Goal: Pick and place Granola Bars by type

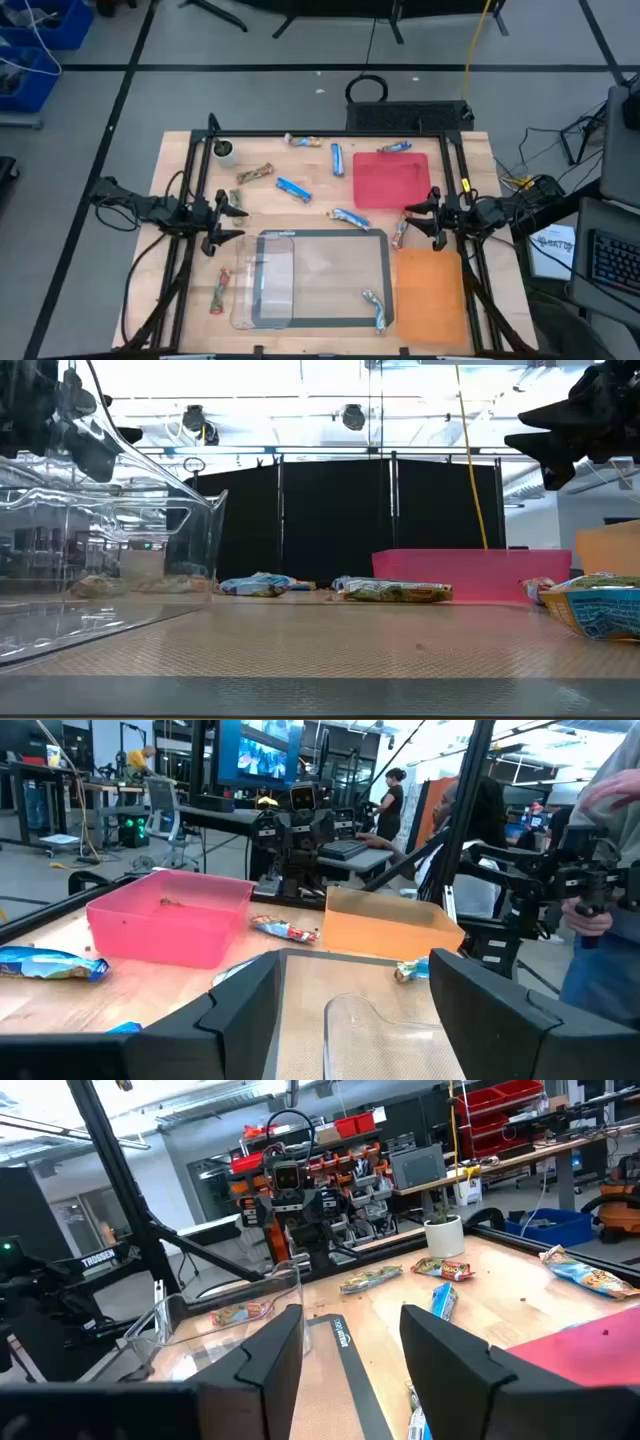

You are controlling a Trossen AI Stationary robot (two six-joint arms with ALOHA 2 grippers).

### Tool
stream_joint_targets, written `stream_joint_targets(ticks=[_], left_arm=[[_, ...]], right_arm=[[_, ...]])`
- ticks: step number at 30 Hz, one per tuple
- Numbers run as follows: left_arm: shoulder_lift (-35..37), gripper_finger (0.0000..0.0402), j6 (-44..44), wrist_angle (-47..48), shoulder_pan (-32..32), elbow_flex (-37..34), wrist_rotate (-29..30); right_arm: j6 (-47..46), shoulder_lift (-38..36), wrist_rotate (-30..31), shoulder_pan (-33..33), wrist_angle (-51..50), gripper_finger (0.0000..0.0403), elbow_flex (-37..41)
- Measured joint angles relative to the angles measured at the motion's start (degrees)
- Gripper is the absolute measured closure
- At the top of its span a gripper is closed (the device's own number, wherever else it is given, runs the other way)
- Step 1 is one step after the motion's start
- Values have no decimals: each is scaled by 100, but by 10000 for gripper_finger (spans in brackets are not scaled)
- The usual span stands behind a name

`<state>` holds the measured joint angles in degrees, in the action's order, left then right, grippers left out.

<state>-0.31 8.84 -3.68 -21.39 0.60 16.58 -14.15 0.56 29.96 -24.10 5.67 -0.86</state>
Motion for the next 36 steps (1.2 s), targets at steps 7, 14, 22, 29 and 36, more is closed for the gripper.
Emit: stream_joint_targets(ticks=[7,14,22,29,36], left_arm=[[0,147,0,0,0,0,0],[0,147,0,0,2,2,1],[1,147,0,-1,2,1,2],[0,147,0,-11,2,0,0],[0,147,0,-44,2,-4,0]], right_arm=[[2,0,0,0,2,243,0],[470,0,-306,0,14,243,-40],[1743,620,-712,0,-235,243,-1061],[2218,2054,-443,2,-1406,243,-2891],[3121,3932,-435,128,-3364,243,-4986]])
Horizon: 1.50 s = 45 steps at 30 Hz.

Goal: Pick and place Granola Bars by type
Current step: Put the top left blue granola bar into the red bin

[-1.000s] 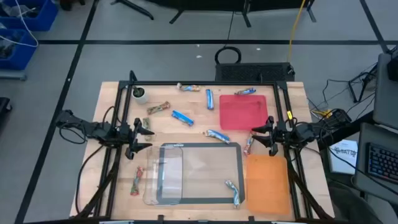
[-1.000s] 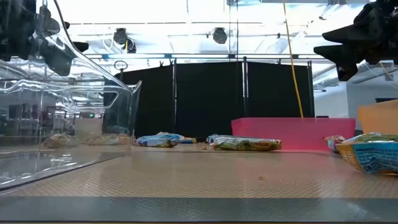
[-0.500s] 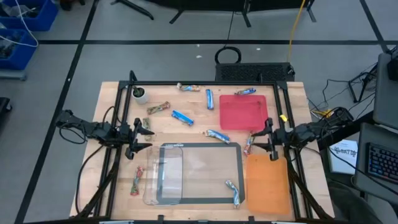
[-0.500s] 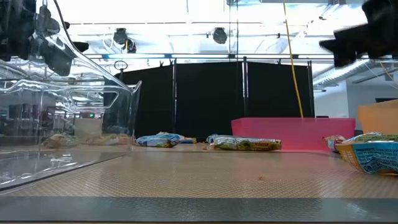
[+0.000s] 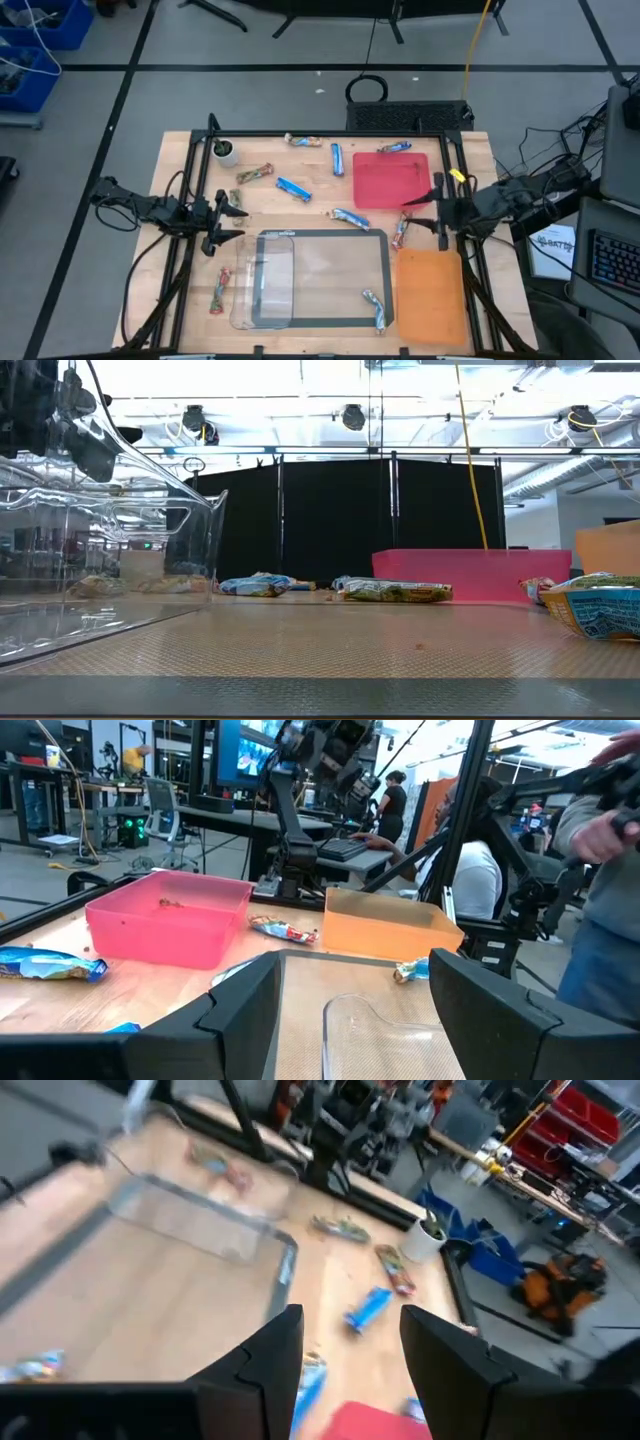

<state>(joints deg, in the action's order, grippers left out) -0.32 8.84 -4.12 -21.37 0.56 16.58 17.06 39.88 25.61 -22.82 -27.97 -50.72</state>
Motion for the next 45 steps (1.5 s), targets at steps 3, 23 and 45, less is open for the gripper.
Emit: stream_joint_targets(ticks=[3,23,45], left_arm=[[0,147,0,-13,0,0,-2],[0,147,0,-28,0,-2,-3],[0,147,0,-37,-1,0,-4]], right_arm=[[62,676,235,240,-153,243,-703],[-1697,3809,145,2664,-1417,243,-3573],[-2975,5459,458,4341,1284,234,-3573]])
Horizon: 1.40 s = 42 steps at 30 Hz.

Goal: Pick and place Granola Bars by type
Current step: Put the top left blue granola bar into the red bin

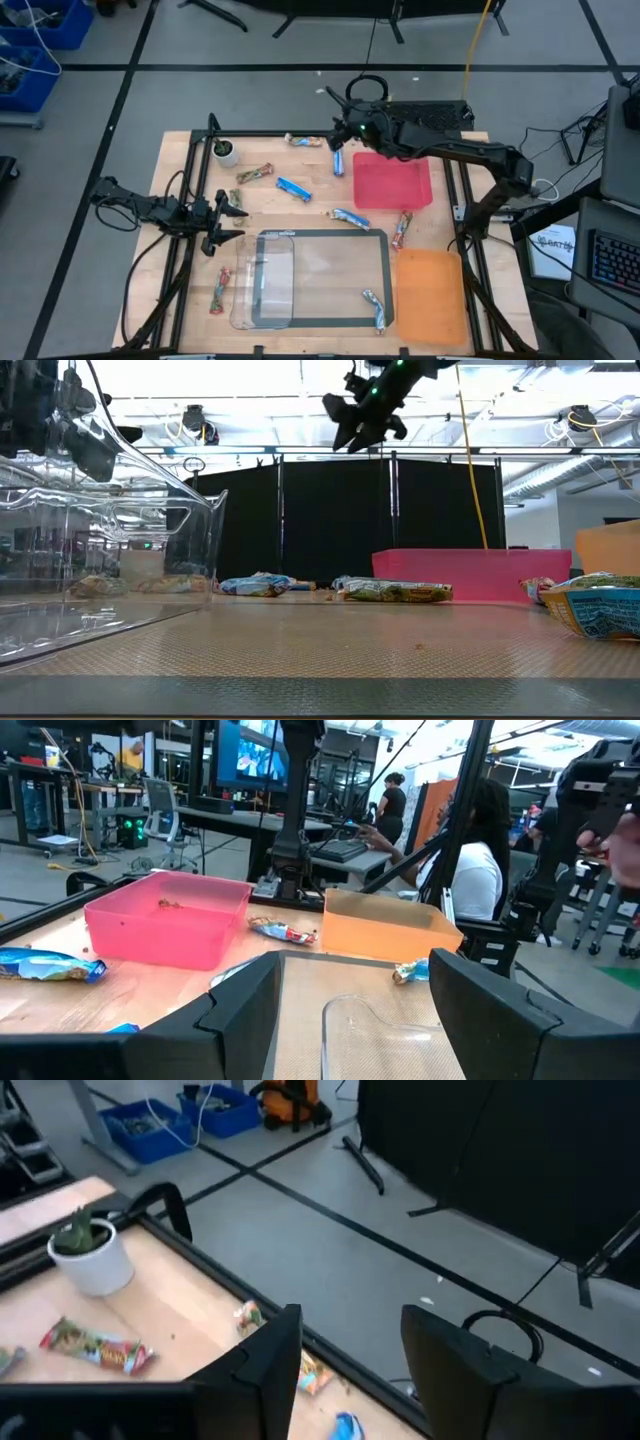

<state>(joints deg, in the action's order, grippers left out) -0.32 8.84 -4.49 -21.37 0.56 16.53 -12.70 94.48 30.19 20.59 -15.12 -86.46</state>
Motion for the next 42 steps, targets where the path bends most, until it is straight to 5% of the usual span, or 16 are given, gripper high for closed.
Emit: stream_joint_targets(ticks=[7,23,42], left_arm=[[0,147,0,-2,-2,0,0],[0,147,0,2,-2,2,0],[0,147,0,0,-2,7,0]], right_arm=[[-320,508,297,104,341,201,-132],[-1582,1364,-305,526,-1881,199,-1924],[-2266,1890,-810,714,-1960,200,-1985]])
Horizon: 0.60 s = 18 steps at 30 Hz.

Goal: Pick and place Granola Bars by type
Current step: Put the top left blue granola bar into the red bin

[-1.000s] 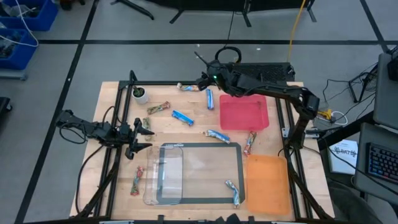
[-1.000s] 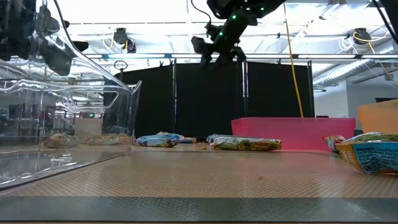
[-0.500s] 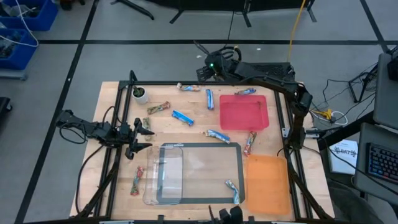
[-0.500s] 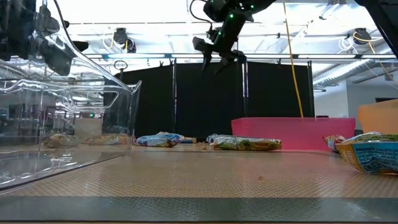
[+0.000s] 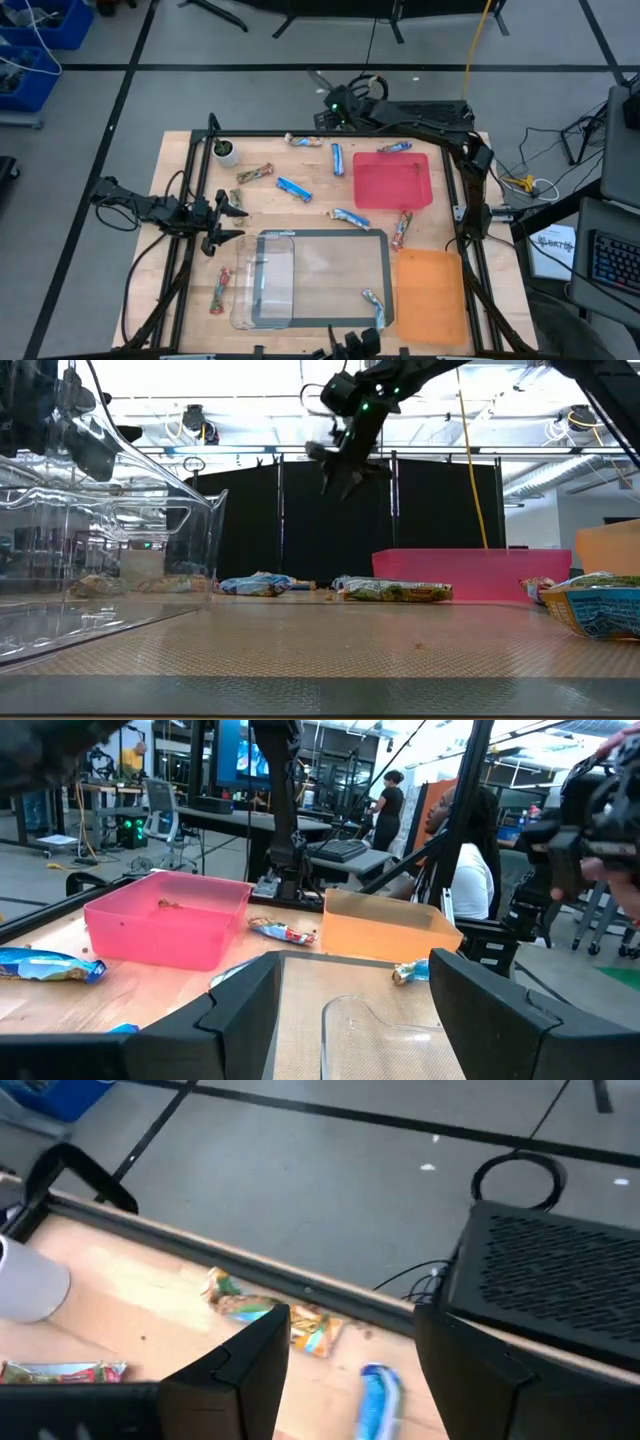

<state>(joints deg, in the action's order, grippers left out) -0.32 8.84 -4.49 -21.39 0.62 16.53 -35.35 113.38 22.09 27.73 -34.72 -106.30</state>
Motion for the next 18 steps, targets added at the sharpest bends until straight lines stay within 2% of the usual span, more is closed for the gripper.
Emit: stream_joint_targets(ticks=[7,10,18], left_arm=[[0,147,0,0,0,0,0],[0,147,3,0,0,0,1],[2,147,3,-4,2,0,1]], right_arm=[[8,419,40,-270,-70,200,0],[244,616,249,-353,-20,200,9],[624,1061,316,-274,-116,200,7]])
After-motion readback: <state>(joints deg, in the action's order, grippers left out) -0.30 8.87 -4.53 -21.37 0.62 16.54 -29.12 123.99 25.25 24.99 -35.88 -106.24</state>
